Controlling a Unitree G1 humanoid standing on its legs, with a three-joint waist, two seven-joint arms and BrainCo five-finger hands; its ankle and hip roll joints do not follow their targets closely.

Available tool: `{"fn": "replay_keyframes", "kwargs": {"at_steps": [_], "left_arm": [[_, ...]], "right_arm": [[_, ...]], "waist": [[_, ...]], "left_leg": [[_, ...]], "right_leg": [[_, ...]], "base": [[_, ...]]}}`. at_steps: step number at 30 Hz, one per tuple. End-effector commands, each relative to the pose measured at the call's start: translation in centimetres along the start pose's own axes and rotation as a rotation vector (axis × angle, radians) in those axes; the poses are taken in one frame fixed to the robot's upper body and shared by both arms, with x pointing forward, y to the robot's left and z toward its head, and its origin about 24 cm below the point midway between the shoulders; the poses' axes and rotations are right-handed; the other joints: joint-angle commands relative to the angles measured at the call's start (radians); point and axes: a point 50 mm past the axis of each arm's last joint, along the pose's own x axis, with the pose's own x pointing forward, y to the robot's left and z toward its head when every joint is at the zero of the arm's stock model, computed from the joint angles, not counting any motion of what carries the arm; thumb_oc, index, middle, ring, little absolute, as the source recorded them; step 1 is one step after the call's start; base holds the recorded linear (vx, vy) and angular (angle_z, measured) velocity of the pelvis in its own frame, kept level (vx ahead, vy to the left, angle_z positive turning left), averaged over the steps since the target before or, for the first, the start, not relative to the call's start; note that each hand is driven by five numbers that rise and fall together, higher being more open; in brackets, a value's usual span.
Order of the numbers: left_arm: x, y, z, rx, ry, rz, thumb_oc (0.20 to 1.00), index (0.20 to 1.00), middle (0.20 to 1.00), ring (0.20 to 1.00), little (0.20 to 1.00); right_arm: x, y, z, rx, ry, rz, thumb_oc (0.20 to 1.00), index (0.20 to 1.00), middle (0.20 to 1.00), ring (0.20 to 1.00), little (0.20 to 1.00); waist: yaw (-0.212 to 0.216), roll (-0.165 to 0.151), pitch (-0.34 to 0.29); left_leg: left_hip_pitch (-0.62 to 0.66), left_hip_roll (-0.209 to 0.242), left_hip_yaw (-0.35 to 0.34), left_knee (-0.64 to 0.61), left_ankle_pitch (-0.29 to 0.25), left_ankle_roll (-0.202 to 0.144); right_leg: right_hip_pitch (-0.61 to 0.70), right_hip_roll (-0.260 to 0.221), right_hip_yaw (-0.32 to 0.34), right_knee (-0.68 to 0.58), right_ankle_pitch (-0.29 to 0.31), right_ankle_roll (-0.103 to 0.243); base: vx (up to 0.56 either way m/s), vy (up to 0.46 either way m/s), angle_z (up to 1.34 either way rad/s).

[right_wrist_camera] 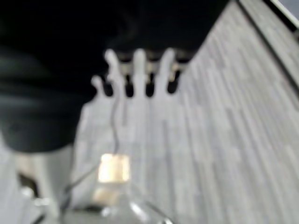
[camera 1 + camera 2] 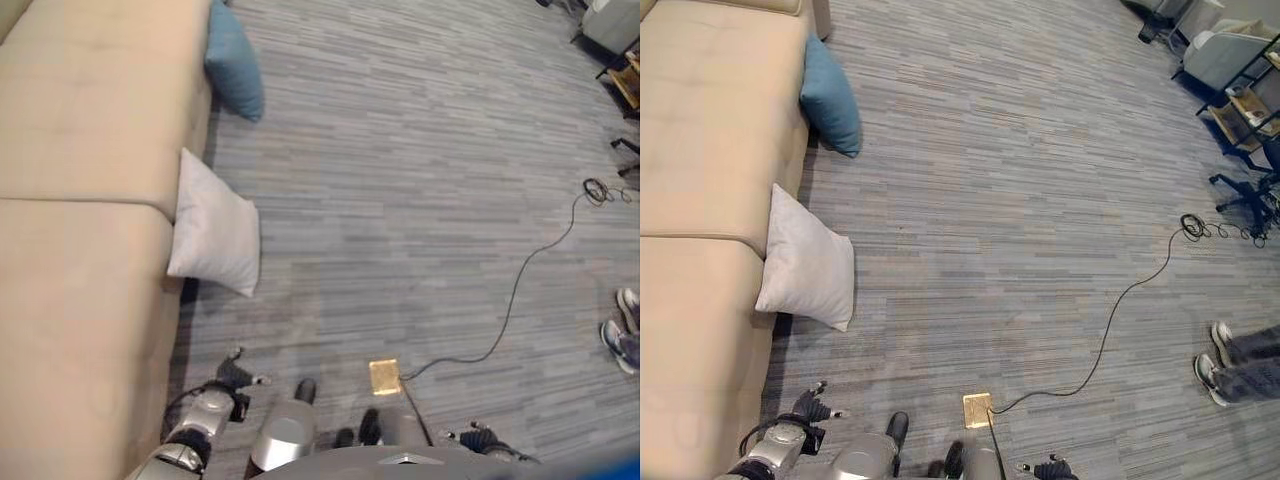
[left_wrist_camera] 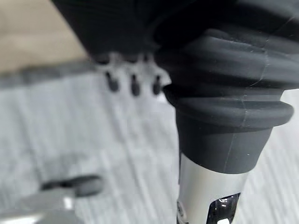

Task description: Pick up all the scattered cushions and arrange them neatly on the sofa.

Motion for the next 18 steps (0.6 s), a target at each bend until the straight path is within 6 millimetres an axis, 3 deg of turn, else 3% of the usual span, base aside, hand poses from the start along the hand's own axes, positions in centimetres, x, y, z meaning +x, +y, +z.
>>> {"fn": "replay_keyframes", "kwargs": {"at_steps": [1, 3, 5, 6, 7, 8, 10, 11, 12, 14, 15, 16, 17, 18], "left_arm": [[0.1, -0.7, 1.0, 0.019, -0.046, -0.036, 1.0, 1.0, 1.0, 1.0, 1.0], [0.3, -0.5, 2.3, 0.022, -0.088, -0.031, 1.0, 1.0, 1.0, 1.0, 1.0], [0.3, -0.7, 2.2, 0.022, -0.091, -0.04, 1.0, 1.0, 1.0, 1.0, 1.0], [0.2, -1.0, 2.2, 0.042, -0.099, -0.05, 1.0, 1.0, 1.0, 1.0, 1.0], [0.2, -1.0, 2.2, 0.042, -0.1, -0.05, 1.0, 1.0, 1.0, 1.0, 1.0], [0.2, -1.2, 2.4, 0.057, -0.106, -0.062, 1.0, 1.0, 1.0, 1.0, 1.0], [0.1, -1.3, 2.8, 0.06, -0.125, -0.077, 1.0, 1.0, 1.0, 1.0, 1.0], [0.2, -0.9, 3.5, 0.053, -0.154, -0.072, 1.0, 1.0, 1.0, 1.0, 1.0], [0.2, -0.7, 4.4, 0.048, -0.188, -0.074, 1.0, 1.0, 1.0, 1.0, 1.0], [0.3, -0.1, 5.7, 0.031, -0.235, -0.062, 1.0, 1.0, 1.0, 1.0, 1.0], [0.3, -0.1, 5.7, 0.031, -0.235, -0.062, 1.0, 1.0, 1.0, 1.0, 1.0], [0.3, 0.0, 6.4, -0.004, -0.251, -0.053, 1.0, 1.0, 1.0, 1.0, 1.0], [0.3, 0.0, 6.4, -0.004, -0.251, -0.053, 1.0, 1.0, 1.0, 1.0, 1.0], [0.4, -0.2, 6.4, -0.019, -0.244, -0.05, 1.0, 1.0, 1.0, 1.0, 1.0]], "right_arm": [[0.1, -0.8, 0.2, -0.051, -0.011, -0.02, 1.0, 1.0, 1.0, 1.0, 1.0], [0.2, -1.6, 0.1, -0.067, -0.001, -0.039, 1.0, 1.0, 1.0, 1.0, 1.0], [0.2, -1.6, -0.4, -0.078, 0.015, -0.042, 1.0, 1.0, 1.0, 1.0, 1.0], [0.2, -1.6, -0.7, -0.08, 0.018, -0.044, 1.0, 1.0, 1.0, 1.0, 1.0], [0.2, -1.6, -0.6, -0.08, 0.018, -0.044, 1.0, 1.0, 1.0, 1.0, 1.0], [0.2, -1.7, -0.5, -0.074, 0.013, -0.044, 1.0, 1.0, 1.0, 1.0, 1.0], [0.2, -1.6, 0.0, -0.07, 0.003, -0.042, 1.0, 1.0, 1.0, 1.0, 1.0], [0.4, -1.8, 1.0, -0.064, -0.028, -0.047, 1.0, 1.0, 1.0, 1.0, 1.0], [0.5, -2.3, 2.0, -0.055, -0.059, -0.06, 1.0, 1.0, 1.0, 1.0, 1.0], [0.6, -3.0, 3.3, -0.041, -0.092, -0.081, 1.0, 1.0, 1.0, 1.0, 1.0], [0.6, -3.0, 3.3, -0.041, -0.092, -0.08, 1.0, 1.0, 1.0, 1.0, 1.0], [0.7, -3.7, 4.2, -0.016, -0.107, -0.103, 1.0, 1.0, 1.0, 1.0, 1.0], [0.7, -3.7, 4.2, -0.016, -0.107, -0.103, 1.0, 1.0, 1.0, 1.0, 1.0], [0.7, -3.6, 5.2, -0.007, -0.151, -0.119, 1.0, 1.0, 1.0, 1.0, 1.0]], "waist": [[0.039, 0.018, -0.005], [0.039, 0.031, -0.011], [0.033, 0.009, -0.029], [0.031, 0.004, -0.044], [0.028, 0.001, -0.045], [0.028, 0.004, -0.057], [0.037, 0.005, -0.055], [0.05, 0.004, -0.035], [0.06, 0.001, -0.015], [0.092, -0.007, 0.022], [0.09, -0.008, 0.021], [0.115, -0.005, 0.041], [0.115, -0.005, 0.041], [0.134, -0.009, 0.022]], "left_leg": [[-0.033, 0.015, -0.179, 0.003, -0.029, -0.061], [0.0, 0.028, -0.239, 0.004, -0.065, -0.073], [0.025, 0.029, -0.251, 0.0, -0.094, -0.086], [0.058, 0.047, -0.283, 0.036, -0.127, -0.101], [0.055, 0.044, -0.286, 0.036, -0.123, -0.101], [0.064, 0.054, -0.298, 0.078, -0.12, -0.12], [0.024, 0.053, -0.291, 0.223, -0.083, -0.153], [-0.056, 0.05, -0.279, 0.36, -0.031, -0.166], [-0.175, 0.039, -0.238, 0.516, 0.0, -0.162], [-0.31, 0.045, -0.155, 0.695, -0.03, -0.13], [-0.312, 0.044, -0.156, 0.695, -0.029, -0.13], [-0.389, 0.04, -0.112, 0.702, -0.081, -0.117], [-0.39, 0.04, -0.112, 0.702, -0.081, -0.117], [-0.394, -0.019, -0.073, 0.445, -0.102, -0.109]], "right_leg": [[0.072, 0.019, 0.001, -0.317, 0.149, -0.034], [0.041, -0.003, 0.067, -0.434, 0.184, -0.024], [0.062, -0.01, 0.056, -0.475, 0.224, -0.009], [0.089, 0.019, 0.062, -0.464, 0.216, -0.02], [0.087, 0.015, 0.06, -0.465, 0.218, -0.02], [0.104, 0.04, 0.072, -0.459, 0.203, -0.027], [0.151, 0.054, 0.045, -0.474, 0.19, -0.044], [0.174, 0.058, 0.037, -0.47, 0.176, -0.066], [0.181, 0.05, 0.023, -0.472, 0.168, -0.085], [0.22, 0.052, -0.008, -0.499, 0.146, -0.116], [0.218, 0.051, -0.009, -0.499, 0.146, -0.116], [0.259, 0.063, -0.028, -0.532, 0.123, -0.121], [0.259, 0.063, -0.028, -0.532, 0.123, -0.121], [0.298, 0.081, -0.046, -0.577, 0.091, -0.102]], "base": [[0.44, -0.09, 0.42], [0.41, -0.031, 0.52], [0.57, -0.053, 0.82], [0.52, -0.088, 0.87], [0.6, -0.076, 0.65], [0.33, -0.035, 0.39], [0.37, -0.061, 0.66], [0.18, -0.031, 0.99], [0.07, -0.024, 0.71], [0.06, -0.081, 0.22], [0.18, -0.124, 0.14], [0.13, -0.063, 0.1], [0.49, -0.049, 0.21], [0.36, 0.013, 0.44]]}}
